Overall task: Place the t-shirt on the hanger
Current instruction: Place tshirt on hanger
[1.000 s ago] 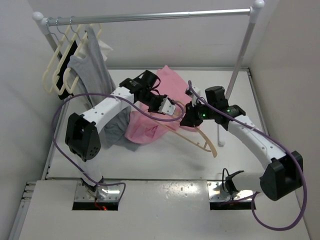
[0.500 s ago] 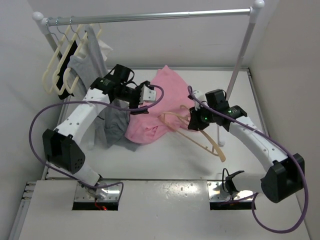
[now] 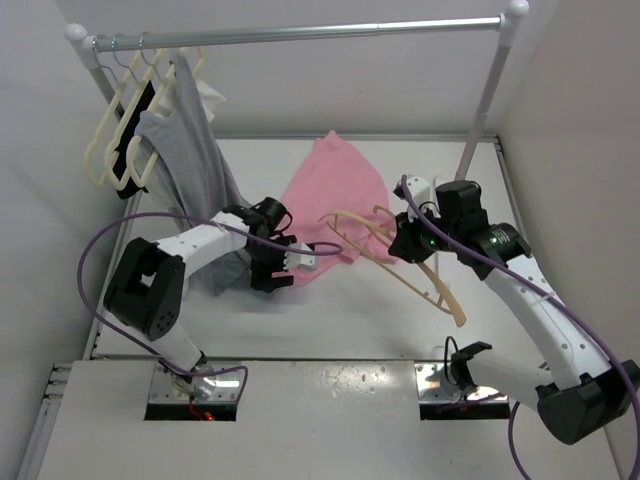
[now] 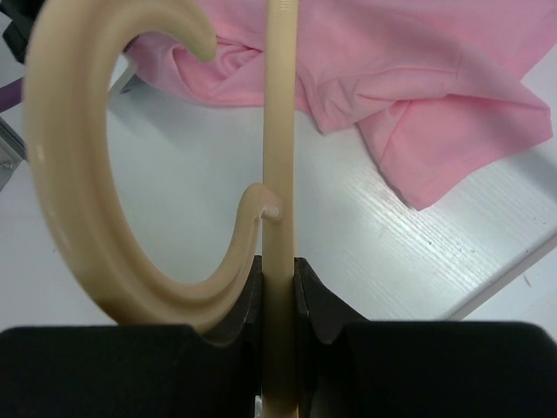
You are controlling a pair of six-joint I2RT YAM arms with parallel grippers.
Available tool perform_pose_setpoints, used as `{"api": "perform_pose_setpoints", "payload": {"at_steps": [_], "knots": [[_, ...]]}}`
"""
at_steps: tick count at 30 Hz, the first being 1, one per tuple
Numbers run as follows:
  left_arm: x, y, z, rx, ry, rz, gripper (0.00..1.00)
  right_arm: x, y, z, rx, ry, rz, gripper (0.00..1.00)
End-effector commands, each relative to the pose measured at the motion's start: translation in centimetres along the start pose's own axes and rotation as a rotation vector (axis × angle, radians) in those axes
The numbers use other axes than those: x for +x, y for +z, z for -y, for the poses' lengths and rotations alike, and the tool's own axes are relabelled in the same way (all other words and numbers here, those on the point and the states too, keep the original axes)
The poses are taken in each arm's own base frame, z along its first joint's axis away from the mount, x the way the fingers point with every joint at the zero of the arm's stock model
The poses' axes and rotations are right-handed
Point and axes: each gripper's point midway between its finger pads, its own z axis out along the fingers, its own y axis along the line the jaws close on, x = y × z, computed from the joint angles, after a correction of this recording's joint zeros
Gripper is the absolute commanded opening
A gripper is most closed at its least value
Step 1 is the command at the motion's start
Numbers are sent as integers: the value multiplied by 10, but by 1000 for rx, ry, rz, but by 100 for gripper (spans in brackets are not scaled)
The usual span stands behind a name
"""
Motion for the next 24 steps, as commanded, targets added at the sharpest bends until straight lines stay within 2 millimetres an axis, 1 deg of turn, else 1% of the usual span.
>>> {"api": "perform_pose_setpoints", "payload": {"at_steps": [1,2,3,4,5,6,7,8,9,10,12,13,14,16,17,18,20,21,22,23,24], "knots": [[-18,-3,-36,-145,-12,27,81,-10,-5,-6,-24,-21,29,0],[-24,-2,-37,-156,-29,40,80,-10,-5,-8,-35,-21,30,0],[-30,-2,-43,-180,-40,69,78,-9,-3,-8,-35,-11,31,0],[-35,-1,-42,-183,-47,78,76,-9,-3,-8,-35,-11,31,0],[-37,0,-43,-183,-76,81,75,-11,-3,-9,-43,-6,41,0],[-41,0,-45,-188,-81,99,71,-11,-3,-10,-43,-5,41,0],[-45,0,-46,-194,-78,108,69,-8,-1,-9,-44,-2,33,0],[-42,3,-42,-185,-94,103,68,-8,-1,-9,-44,-2,33,0],[-43,6,-44,-186,-93,104,66,-8,-1,-9,-44,-2,33,0],[-43,9,-40,-175,-97,100,64,-8,-1,-9,-44,-2,33,0],[-39,18,-38,-153,-115,85,59,-8,-1,-9,-44,-2,33,0],[-40,18,-40,-160,-113,90,51,-8,-1,-9,-44,-2,33,0],[-36,22,-36,-146,-127,80,48,-10,-1,-9,-43,-5,41,0],[-36,22,-36,-146,-127,80,39,-10,-1,-9,-43,-5,41,0],[-36,22,-37,-146,-118,79,32,-10,-1,-9,-43,-5,41,0],[-36,22,-37,-147,-103,78,28,-5,-2,-10,-45,2,22,0],[-33,22,-33,-128,-98,64,16,-1,-2,-10,-46,9,4,0],[-36,20,-32,-128,-94,80,10,2,-3,-11,-47,14,-8,0],[-33,22,-27,-114,-99,70,7,2,-3,-11,-47,14,-9,0],[-35,22,-26,-106,-98,81,0,2,-3,-11,-47,14,-9,0],[-36,22,-22,-97,-97,92,0,6,-2,-10,-48,17,-17,0]]}}
